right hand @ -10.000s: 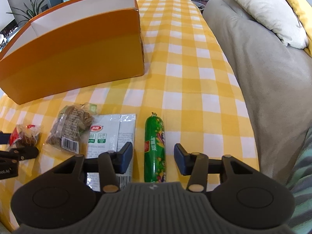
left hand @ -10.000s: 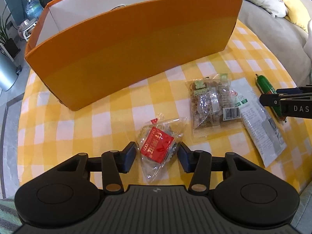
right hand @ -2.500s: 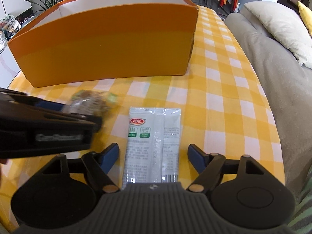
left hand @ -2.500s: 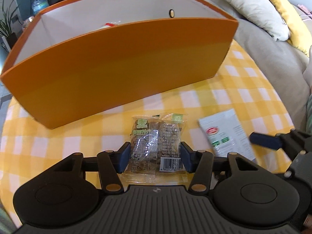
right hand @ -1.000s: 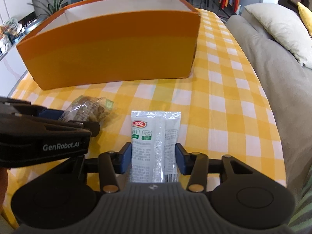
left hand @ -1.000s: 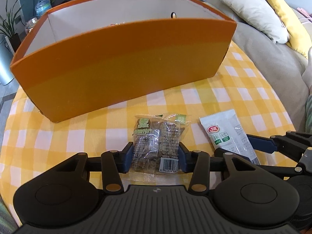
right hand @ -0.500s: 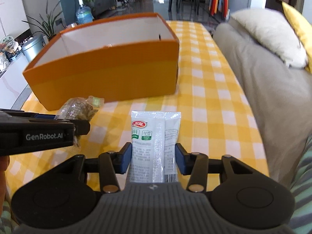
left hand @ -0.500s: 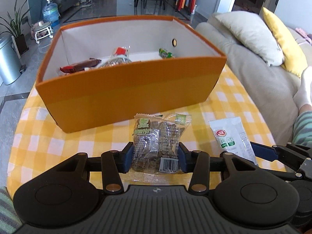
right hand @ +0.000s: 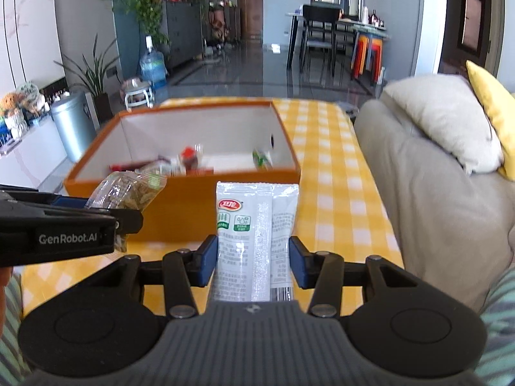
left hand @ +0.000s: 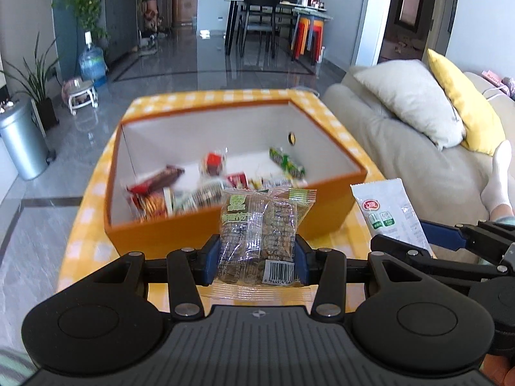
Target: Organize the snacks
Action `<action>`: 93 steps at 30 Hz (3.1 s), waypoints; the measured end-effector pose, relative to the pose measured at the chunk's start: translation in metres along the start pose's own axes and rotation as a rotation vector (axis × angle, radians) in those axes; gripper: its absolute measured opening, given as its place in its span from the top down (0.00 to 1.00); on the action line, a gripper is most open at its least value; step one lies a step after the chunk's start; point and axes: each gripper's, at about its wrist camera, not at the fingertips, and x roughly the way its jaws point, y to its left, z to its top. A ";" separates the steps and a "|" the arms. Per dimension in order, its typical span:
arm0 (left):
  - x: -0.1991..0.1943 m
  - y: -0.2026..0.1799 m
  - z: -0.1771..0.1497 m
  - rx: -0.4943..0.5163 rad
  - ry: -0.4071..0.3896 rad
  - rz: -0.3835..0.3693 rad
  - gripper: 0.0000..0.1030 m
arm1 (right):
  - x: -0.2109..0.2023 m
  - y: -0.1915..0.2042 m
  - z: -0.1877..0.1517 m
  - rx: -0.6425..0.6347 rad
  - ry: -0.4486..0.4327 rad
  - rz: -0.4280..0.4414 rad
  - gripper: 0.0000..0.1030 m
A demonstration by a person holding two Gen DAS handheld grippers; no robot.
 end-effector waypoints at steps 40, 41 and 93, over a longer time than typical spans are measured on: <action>0.154 0.037 0.106 0.216 0.175 0.099 0.50 | 0.187 0.033 0.144 -0.359 0.085 0.026 0.57; 0.158 0.036 0.104 0.231 0.184 0.098 0.50 | 0.192 0.033 0.143 -0.373 0.097 0.029 0.57; 0.041 0.042 0.089 0.285 -0.024 0.214 0.26 | 0.103 0.023 0.136 -0.192 -0.006 0.024 0.18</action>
